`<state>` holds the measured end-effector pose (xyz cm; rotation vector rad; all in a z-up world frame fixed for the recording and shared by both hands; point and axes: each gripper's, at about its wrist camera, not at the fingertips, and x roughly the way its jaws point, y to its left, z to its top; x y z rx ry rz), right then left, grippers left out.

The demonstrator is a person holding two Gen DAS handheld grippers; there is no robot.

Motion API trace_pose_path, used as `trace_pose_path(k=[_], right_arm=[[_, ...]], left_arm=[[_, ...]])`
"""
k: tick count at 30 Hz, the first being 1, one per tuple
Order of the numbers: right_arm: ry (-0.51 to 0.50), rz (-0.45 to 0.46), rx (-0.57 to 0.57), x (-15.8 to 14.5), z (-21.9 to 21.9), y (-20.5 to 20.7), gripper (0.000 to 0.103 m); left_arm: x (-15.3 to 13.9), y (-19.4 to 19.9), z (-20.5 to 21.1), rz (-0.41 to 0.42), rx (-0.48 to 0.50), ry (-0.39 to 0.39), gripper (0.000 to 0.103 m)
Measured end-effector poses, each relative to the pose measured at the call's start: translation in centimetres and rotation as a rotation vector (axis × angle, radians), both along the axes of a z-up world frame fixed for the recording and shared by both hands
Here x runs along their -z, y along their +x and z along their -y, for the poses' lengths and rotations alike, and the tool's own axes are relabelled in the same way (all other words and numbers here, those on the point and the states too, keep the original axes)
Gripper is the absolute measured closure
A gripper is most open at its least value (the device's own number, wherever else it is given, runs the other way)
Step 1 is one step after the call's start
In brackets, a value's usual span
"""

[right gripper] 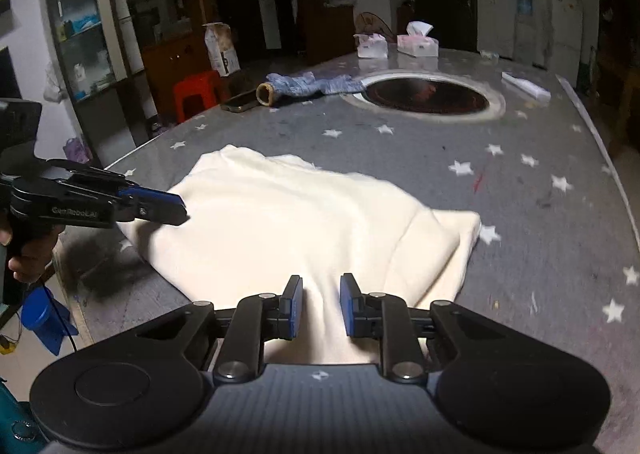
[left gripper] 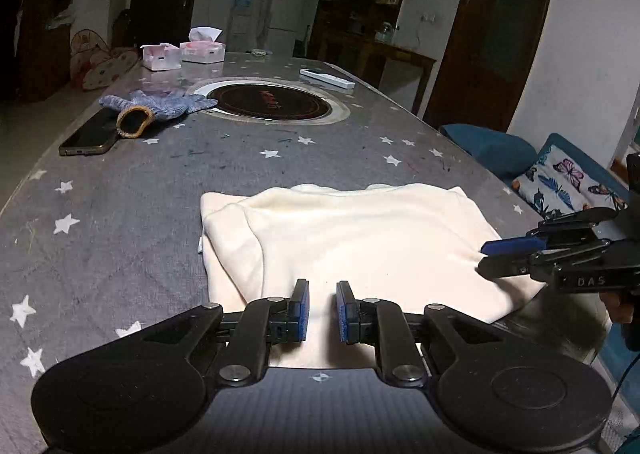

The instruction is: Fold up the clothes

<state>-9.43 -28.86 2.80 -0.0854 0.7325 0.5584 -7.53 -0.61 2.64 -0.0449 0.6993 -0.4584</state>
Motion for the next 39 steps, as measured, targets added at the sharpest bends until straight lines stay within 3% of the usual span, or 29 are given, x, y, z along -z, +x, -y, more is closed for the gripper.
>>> trace_pose_path(k=[8, 11, 19, 28, 32, 39], right_arm=[[0.009, 0.036, 0.01, -1.3, 0.0, 2.0, 0.084], [0.009, 0.048, 0.028, -1.3, -0.2, 3.9, 0.084], [0.013, -0.021, 0.104, 0.6, 0.3, 7.9, 0.084], [0.05, 0.011, 0.053, -0.1, -3.1, 9.3, 0.084], [0.022, -0.009, 0.065, 0.8, -4.0, 10.2, 0.084], [0.022, 0.006, 0.048, 0.2, -4.4, 9.1, 0.084]], left_arm=[[-1.6, 2.4, 0.9, 0.042, -0.001, 0.003, 0.086], [-1.0, 3.7, 1.0, 0.019, -0.018, 0.022, 0.086], [-0.3, 4.6, 0.5, -0.01, -0.03, 0.026, 0.085], [-1.0, 7.3, 3.3, -0.006, 0.005, 0.007, 0.085], [0.1, 9.1, 3.8, -0.056, -0.01, 0.016, 0.086], [0.2, 8.8, 3.7, -0.042, -0.012, 0.01, 0.085]])
